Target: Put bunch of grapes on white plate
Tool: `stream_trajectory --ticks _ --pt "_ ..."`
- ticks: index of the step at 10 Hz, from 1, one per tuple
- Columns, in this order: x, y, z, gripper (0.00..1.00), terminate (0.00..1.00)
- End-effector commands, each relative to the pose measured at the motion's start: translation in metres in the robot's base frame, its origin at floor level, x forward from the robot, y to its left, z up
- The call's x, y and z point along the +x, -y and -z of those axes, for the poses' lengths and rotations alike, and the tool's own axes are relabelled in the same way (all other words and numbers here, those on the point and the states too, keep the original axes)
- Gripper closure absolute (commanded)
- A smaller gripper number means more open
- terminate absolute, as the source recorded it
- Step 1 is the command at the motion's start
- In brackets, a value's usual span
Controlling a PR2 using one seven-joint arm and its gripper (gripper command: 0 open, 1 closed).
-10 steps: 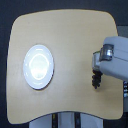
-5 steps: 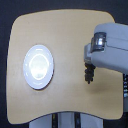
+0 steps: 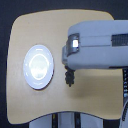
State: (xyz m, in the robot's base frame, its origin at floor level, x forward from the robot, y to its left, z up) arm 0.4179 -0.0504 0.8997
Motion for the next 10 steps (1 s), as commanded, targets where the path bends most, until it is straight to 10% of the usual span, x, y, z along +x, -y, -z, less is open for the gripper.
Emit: stream_trajectory --ticks 1,10 --pt "-0.006 -0.106 0.028 1.00 0.00" --pt "0.021 -0.207 0.088 1.00 0.00"
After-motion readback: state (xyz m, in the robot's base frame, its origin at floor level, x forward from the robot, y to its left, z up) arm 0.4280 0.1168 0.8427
